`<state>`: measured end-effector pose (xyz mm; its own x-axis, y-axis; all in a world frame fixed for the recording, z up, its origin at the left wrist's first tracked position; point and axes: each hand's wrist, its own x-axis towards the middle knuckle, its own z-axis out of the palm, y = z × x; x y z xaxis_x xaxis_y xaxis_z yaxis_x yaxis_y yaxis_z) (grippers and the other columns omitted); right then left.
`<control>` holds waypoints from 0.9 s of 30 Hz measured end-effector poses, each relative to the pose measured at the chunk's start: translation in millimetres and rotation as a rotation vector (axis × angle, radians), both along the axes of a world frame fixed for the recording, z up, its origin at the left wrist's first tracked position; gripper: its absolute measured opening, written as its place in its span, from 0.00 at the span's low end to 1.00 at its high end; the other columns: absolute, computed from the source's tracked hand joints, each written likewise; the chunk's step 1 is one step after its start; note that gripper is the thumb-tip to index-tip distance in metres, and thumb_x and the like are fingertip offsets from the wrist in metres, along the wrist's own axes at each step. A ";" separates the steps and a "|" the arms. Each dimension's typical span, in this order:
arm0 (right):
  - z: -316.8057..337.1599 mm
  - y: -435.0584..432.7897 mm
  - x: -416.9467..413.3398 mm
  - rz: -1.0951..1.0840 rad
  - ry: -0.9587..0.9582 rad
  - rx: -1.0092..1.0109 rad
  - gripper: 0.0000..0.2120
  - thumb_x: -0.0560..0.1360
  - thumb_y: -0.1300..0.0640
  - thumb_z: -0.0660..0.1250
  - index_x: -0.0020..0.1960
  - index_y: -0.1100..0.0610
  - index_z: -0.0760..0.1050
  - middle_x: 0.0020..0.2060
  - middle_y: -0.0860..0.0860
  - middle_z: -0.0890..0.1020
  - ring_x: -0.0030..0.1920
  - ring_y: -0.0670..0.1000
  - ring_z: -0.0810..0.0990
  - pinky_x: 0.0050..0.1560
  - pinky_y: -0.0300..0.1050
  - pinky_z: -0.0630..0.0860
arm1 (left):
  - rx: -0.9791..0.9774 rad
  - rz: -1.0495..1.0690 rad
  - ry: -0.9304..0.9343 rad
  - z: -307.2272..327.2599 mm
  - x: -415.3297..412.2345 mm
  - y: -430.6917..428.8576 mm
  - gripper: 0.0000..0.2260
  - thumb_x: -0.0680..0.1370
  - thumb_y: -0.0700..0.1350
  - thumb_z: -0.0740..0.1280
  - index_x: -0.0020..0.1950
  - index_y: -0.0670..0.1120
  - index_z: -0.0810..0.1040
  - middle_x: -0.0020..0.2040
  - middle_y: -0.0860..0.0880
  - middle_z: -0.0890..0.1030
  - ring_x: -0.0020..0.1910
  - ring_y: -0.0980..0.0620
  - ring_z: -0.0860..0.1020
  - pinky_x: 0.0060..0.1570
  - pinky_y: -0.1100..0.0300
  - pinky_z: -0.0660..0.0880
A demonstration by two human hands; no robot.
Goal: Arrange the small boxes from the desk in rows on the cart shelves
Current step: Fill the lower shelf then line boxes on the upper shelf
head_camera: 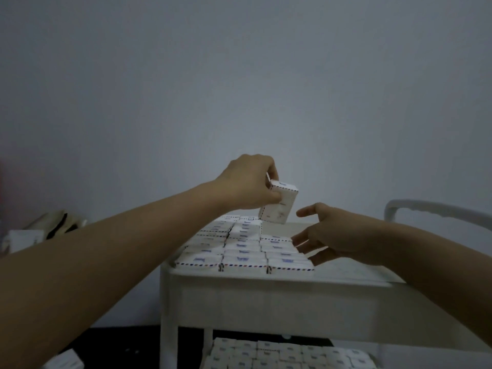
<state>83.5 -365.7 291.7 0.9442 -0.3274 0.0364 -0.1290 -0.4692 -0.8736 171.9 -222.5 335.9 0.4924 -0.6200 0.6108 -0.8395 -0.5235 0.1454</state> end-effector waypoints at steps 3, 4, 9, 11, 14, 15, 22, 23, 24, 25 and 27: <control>0.3 0.3 -0.8 0.008 0.000 0.024 0.29 0.77 0.71 0.61 0.73 0.52 0.58 0.55 0.60 0.79 0.37 0.52 0.85 0.33 0.45 0.81 | 0.106 -0.038 0.086 -3.2 3.5 2.2 0.17 0.74 0.50 0.73 0.60 0.52 0.74 0.43 0.58 0.76 0.45 0.58 0.76 0.52 0.58 0.75; 0.5 0.5 -0.7 0.012 -0.003 0.023 0.29 0.77 0.71 0.61 0.73 0.52 0.58 0.57 0.60 0.78 0.37 0.53 0.85 0.33 0.46 0.82 | 0.143 -0.047 0.097 -3.9 4.2 2.5 0.16 0.74 0.50 0.73 0.60 0.53 0.75 0.42 0.60 0.75 0.44 0.60 0.76 0.51 0.60 0.75; 0.0 2.0 -0.9 0.030 -0.006 -0.032 0.30 0.76 0.72 0.61 0.71 0.50 0.59 0.60 0.59 0.76 0.36 0.52 0.85 0.34 0.46 0.82 | 0.301 -0.054 0.171 -5.4 10.2 0.6 0.11 0.72 0.49 0.75 0.53 0.52 0.79 0.50 0.56 0.81 0.46 0.59 0.80 0.40 0.67 0.72; -1.4 2.5 -0.4 0.033 0.009 -0.065 0.29 0.77 0.71 0.62 0.71 0.49 0.59 0.59 0.58 0.77 0.35 0.51 0.85 0.33 0.45 0.81 | 0.341 -0.044 0.178 -7.1 12.8 0.7 0.11 0.72 0.50 0.75 0.52 0.52 0.80 0.50 0.55 0.82 0.47 0.59 0.79 0.46 0.63 0.75; -3.0 2.8 1.2 0.026 0.012 -0.151 0.28 0.78 0.69 0.61 0.72 0.49 0.58 0.56 0.56 0.77 0.35 0.49 0.85 0.33 0.44 0.81 | 0.377 -0.036 0.171 -10.7 15.0 1.7 0.10 0.72 0.51 0.74 0.51 0.52 0.81 0.48 0.56 0.82 0.48 0.59 0.78 0.54 0.58 0.76; -3.5 3.1 1.3 0.025 0.005 -0.186 0.28 0.78 0.69 0.61 0.72 0.49 0.57 0.57 0.55 0.77 0.37 0.50 0.84 0.34 0.44 0.82 | 0.387 -0.032 0.172 -11.8 15.2 2.2 0.09 0.73 0.51 0.74 0.52 0.52 0.81 0.48 0.57 0.81 0.48 0.59 0.78 0.55 0.58 0.75; 1.9 4.6 -10.1 -0.085 -0.485 -0.590 0.20 0.77 0.65 0.63 0.63 0.46 0.66 0.53 0.45 0.79 0.47 0.45 0.80 0.48 0.48 0.82 | 0.440 -0.003 0.074 -16.6 2.0 15.0 0.14 0.77 0.53 0.69 0.61 0.53 0.80 0.57 0.56 0.81 0.57 0.56 0.76 0.55 0.62 0.69; 4.2 7.9 -14.1 -0.114 -0.615 -0.657 0.18 0.77 0.65 0.63 0.61 0.45 0.68 0.50 0.43 0.80 0.46 0.43 0.80 0.48 0.47 0.81 | 0.417 0.005 0.033 -15.6 -3.7 21.2 0.16 0.77 0.54 0.69 0.63 0.53 0.78 0.58 0.56 0.80 0.57 0.56 0.76 0.54 0.63 0.69; 6.1 14.2 -18.8 -0.114 -0.726 -0.663 0.17 0.77 0.65 0.62 0.59 0.45 0.69 0.47 0.42 0.81 0.46 0.43 0.80 0.47 0.46 0.81 | 0.376 0.004 -0.006 -14.8 -10.1 29.0 0.16 0.77 0.55 0.68 0.63 0.54 0.78 0.57 0.57 0.79 0.56 0.57 0.76 0.53 0.63 0.69; 6.6 23.4 -23.9 -0.075 -0.806 -0.610 0.17 0.77 0.65 0.62 0.58 0.46 0.71 0.45 0.42 0.81 0.45 0.42 0.81 0.45 0.44 0.81 | 0.314 -0.007 -0.036 -14.9 -18.2 39.0 0.15 0.77 0.55 0.68 0.62 0.55 0.78 0.55 0.58 0.80 0.53 0.59 0.77 0.51 0.64 0.69; 3.4 48.5 -34.7 0.100 -0.897 -0.423 0.16 0.76 0.67 0.60 0.57 0.48 0.73 0.43 0.45 0.82 0.46 0.44 0.82 0.40 0.42 0.80 | 0.138 -0.044 -0.095 -19.0 -38.4 65.0 0.09 0.77 0.53 0.67 0.56 0.56 0.80 0.48 0.61 0.80 0.43 0.63 0.78 0.44 0.66 0.69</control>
<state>48.8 -317.1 295.2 0.5324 -0.0431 0.8454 0.5545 -0.7368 -0.3868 133.5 -157.5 316.9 0.4067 -0.7210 0.5610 -0.8688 -0.4951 -0.0065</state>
